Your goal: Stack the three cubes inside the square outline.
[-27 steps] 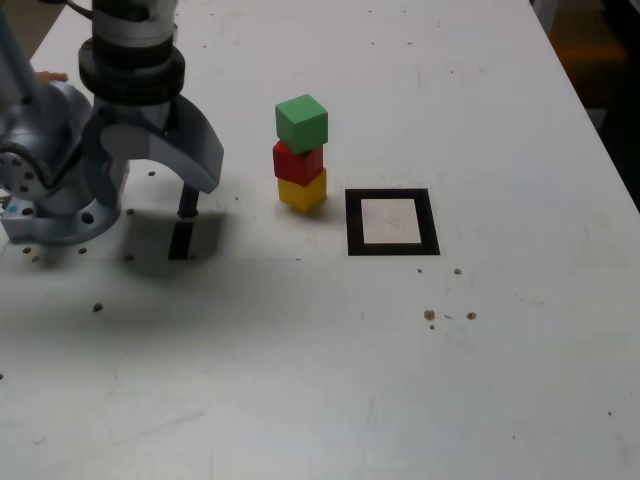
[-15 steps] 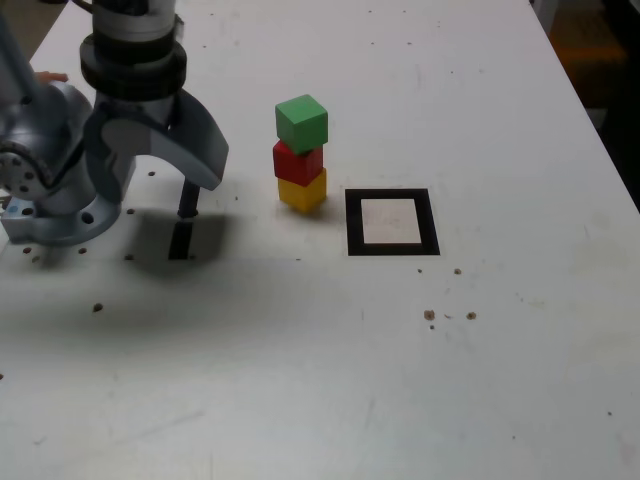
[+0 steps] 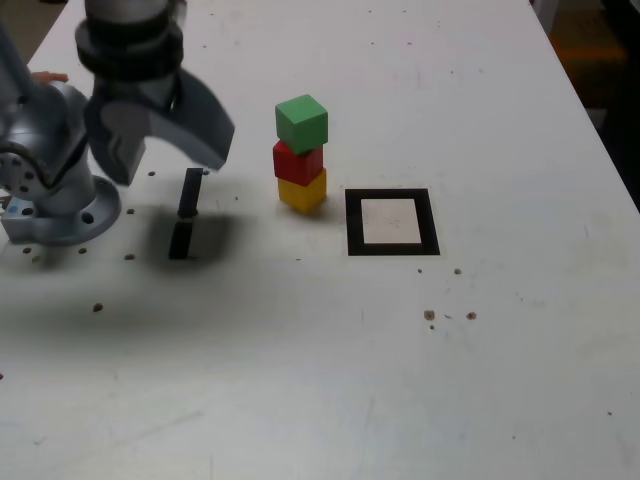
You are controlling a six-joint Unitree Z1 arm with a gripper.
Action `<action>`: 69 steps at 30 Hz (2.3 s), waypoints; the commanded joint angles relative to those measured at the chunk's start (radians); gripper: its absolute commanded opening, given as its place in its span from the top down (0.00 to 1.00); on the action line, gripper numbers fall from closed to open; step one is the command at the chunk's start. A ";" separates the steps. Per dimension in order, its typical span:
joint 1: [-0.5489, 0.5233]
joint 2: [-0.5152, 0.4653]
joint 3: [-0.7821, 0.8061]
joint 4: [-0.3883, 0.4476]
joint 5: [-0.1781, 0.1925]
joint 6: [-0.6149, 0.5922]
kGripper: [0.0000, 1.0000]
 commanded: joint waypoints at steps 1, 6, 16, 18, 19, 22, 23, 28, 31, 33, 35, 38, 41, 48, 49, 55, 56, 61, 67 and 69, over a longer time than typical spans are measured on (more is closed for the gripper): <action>0.002 -0.013 -0.060 0.041 0.014 0.004 0.01; 0.002 0.035 -0.314 0.176 0.063 0.024 0.01; 0.067 0.303 -0.669 0.301 0.030 0.033 0.02; 0.094 0.331 -0.693 0.305 0.015 0.033 0.02; 0.107 0.344 -0.703 0.306 0.011 0.032 0.02; 0.140 0.382 -0.715 0.304 0.005 0.031 0.03; 0.147 0.391 -0.714 0.302 0.006 0.029 0.03; 0.176 0.400 -0.674 0.294 0.023 0.014 0.06; 0.194 0.400 -0.635 0.285 0.022 0.010 0.07; 0.201 0.403 -0.606 0.267 0.013 0.010 0.08; 0.204 0.408 -0.579 0.241 0.002 0.010 0.09; 0.204 0.416 -0.548 0.199 -0.015 0.011 0.10; 0.204 0.426 -0.534 0.170 -0.022 0.012 0.15; 0.204 0.435 -0.535 0.150 -0.009 0.008 0.48; 0.204 0.434 -0.535 0.148 -0.009 0.006 0.53; 0.204 0.419 -0.537 0.131 -0.007 -0.003 0.80; 0.204 0.417 -0.540 0.130 -0.003 -0.003 0.82; 0.208 0.406 -0.572 0.139 0.029 -0.001 0.89; 0.266 0.398 -0.656 0.193 0.068 0.050 0.94; 0.301 0.401 -0.689 0.198 0.082 0.078 0.97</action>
